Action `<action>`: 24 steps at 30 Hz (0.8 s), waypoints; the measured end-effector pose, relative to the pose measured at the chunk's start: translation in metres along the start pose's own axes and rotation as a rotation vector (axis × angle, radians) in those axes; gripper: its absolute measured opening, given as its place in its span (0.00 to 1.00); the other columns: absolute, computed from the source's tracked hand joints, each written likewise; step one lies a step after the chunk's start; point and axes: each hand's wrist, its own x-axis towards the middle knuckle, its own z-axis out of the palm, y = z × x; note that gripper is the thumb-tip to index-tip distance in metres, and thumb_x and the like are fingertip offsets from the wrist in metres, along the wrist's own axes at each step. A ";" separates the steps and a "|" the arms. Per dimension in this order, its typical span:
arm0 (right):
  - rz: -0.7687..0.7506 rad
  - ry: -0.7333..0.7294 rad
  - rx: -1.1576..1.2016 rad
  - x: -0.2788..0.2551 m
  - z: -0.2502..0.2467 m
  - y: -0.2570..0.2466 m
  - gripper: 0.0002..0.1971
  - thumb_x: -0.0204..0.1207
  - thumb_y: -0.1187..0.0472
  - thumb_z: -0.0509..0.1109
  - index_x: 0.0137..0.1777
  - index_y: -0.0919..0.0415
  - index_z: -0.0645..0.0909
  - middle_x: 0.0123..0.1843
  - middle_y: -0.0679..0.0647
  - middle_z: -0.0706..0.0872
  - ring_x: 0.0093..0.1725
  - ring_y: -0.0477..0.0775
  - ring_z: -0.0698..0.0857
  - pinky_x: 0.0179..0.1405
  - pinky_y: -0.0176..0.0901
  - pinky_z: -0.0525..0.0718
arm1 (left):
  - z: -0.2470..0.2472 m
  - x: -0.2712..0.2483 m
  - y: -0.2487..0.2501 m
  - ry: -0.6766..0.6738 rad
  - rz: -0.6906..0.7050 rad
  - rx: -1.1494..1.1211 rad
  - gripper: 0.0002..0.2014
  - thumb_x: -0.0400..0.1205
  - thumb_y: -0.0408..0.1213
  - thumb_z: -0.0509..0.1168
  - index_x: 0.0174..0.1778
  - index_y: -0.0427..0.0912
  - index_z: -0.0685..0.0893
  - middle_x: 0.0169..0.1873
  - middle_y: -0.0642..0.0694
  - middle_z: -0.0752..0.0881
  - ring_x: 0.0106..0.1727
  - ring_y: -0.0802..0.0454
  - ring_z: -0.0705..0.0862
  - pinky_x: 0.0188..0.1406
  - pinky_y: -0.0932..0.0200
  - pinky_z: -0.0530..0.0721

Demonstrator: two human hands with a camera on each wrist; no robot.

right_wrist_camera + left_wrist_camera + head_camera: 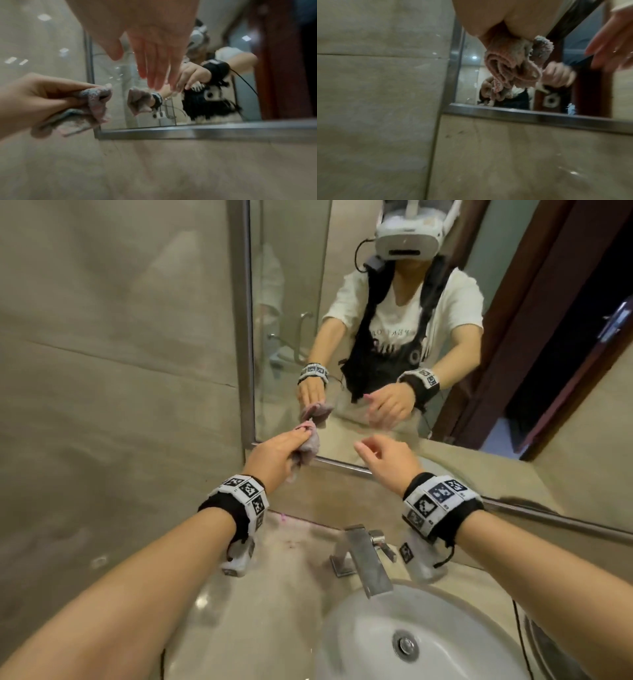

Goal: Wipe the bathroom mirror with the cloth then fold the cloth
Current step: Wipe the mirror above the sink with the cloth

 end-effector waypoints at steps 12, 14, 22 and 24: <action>0.609 0.166 0.969 -0.067 -0.054 -0.007 0.13 0.82 0.63 0.62 0.63 0.67 0.79 0.51 0.63 0.83 0.40 0.53 0.83 0.30 0.38 0.83 | 0.028 0.017 0.113 -0.269 0.234 -0.208 0.31 0.77 0.37 0.70 0.76 0.41 0.70 0.75 0.42 0.73 0.76 0.45 0.71 0.76 0.60 0.63; 0.677 0.247 0.747 -0.077 -0.062 0.009 0.18 0.82 0.62 0.61 0.68 0.69 0.77 0.65 0.65 0.82 0.59 0.61 0.83 0.52 0.44 0.82 | 0.037 0.013 0.117 -0.338 0.288 -0.173 0.32 0.78 0.47 0.69 0.77 0.44 0.68 0.79 0.48 0.65 0.81 0.51 0.61 0.77 0.63 0.55; 0.805 0.526 0.629 -0.109 -0.109 0.072 0.20 0.81 0.54 0.61 0.61 0.70 0.81 0.61 0.65 0.85 0.62 0.63 0.83 0.59 0.45 0.81 | 0.053 0.017 0.131 -0.251 0.220 -0.119 0.40 0.72 0.65 0.42 0.75 0.47 0.71 0.76 0.47 0.71 0.79 0.52 0.64 0.78 0.43 0.63; 0.732 0.681 0.622 -0.092 -0.113 0.072 0.14 0.77 0.56 0.64 0.45 0.67 0.85 0.45 0.63 0.84 0.50 0.62 0.83 0.47 0.43 0.77 | 0.053 0.014 0.131 -0.235 0.199 -0.073 0.39 0.73 0.64 0.42 0.74 0.48 0.73 0.75 0.48 0.72 0.78 0.51 0.67 0.77 0.42 0.64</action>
